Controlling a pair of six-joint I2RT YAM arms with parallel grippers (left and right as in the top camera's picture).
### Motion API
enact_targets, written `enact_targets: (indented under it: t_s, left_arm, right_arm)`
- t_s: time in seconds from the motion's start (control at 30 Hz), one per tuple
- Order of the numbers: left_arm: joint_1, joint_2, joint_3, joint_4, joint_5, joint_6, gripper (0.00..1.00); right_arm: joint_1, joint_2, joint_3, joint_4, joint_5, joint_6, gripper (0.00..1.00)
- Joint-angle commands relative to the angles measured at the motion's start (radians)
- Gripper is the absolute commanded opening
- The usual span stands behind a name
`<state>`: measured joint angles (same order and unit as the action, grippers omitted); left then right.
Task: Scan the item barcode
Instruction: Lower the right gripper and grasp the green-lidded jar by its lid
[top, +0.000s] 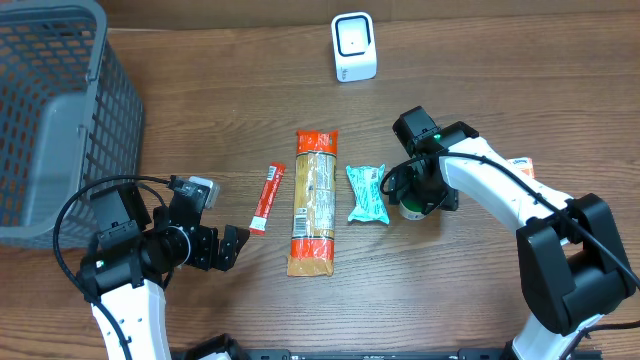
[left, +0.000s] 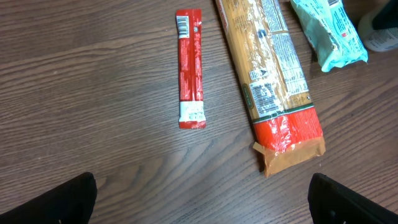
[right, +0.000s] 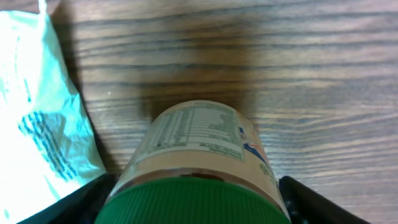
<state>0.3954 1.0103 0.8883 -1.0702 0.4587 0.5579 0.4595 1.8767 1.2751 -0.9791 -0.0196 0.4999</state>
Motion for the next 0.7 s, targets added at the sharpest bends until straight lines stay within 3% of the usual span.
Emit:
enact_targets:
  t_s: [0.0,0.3,0.67]
  left_arm:
    - [0.008,0.004,0.014,0.001,0.001,0.019,1.00]
    - [0.008,0.004,0.014,0.001,0.001,0.019,1.00]
    - [0.008,0.004,0.014,0.001,0.001,0.019,0.99]
  right_arm:
    - [0.000,0.000,-0.006,0.005,-0.001,0.002,0.88]
    - [0.000,0.000,-0.006,-0.002,-0.001,0.002,0.81]
    - [0.000,0.000,-0.069,0.068,0.000,0.002,0.81]
